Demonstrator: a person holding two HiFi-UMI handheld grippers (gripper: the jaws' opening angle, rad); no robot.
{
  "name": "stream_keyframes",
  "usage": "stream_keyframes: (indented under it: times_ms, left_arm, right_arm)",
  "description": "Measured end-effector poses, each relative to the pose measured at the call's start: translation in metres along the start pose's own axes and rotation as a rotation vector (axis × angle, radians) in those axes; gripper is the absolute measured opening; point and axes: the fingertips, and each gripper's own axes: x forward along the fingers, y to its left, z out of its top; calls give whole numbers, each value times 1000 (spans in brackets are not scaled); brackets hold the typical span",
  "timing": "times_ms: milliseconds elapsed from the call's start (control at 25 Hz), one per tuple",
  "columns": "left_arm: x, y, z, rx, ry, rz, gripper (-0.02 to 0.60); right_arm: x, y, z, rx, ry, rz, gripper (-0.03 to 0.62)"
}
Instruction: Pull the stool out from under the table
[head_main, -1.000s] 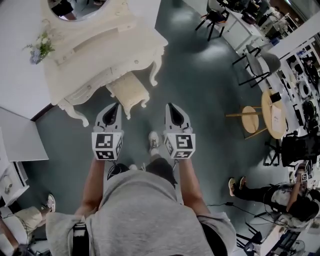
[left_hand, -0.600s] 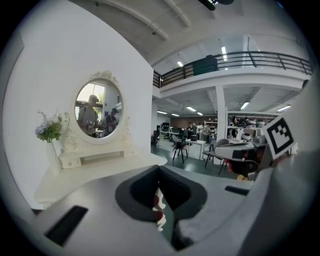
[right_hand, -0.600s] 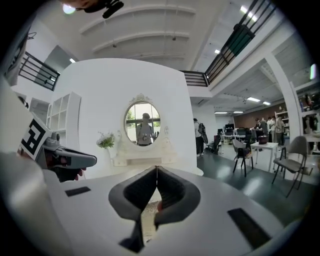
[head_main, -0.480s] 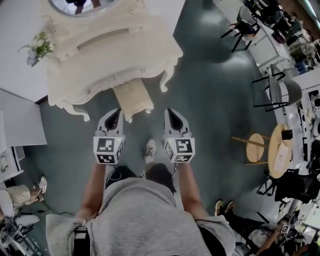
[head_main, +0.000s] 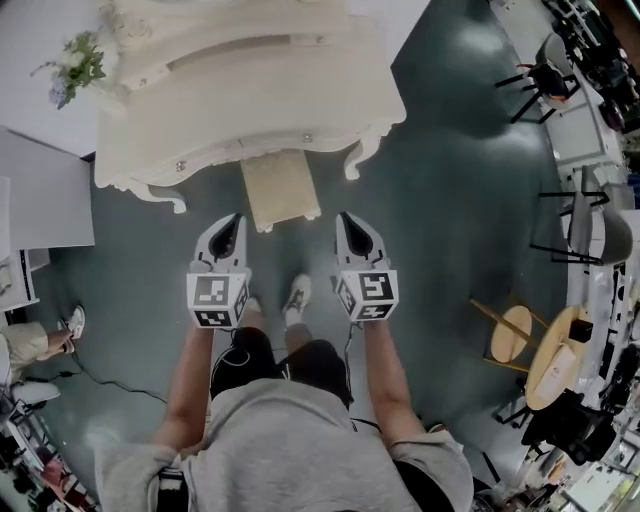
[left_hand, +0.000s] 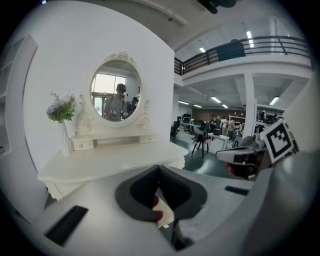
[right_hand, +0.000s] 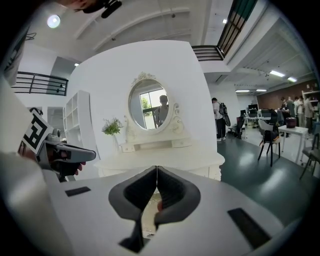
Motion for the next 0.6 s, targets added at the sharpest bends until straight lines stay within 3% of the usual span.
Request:
stream_keyframes:
  times_ms: [240, 600]
  left_arm:
    - [42, 17, -38, -33, 39, 22, 3]
    - [118, 52, -140, -88, 123, 26, 3]
  right_arm:
    - [51, -22, -38, 11, 52, 17, 14]
    - [132, -40, -134, 43, 145, 15, 14]
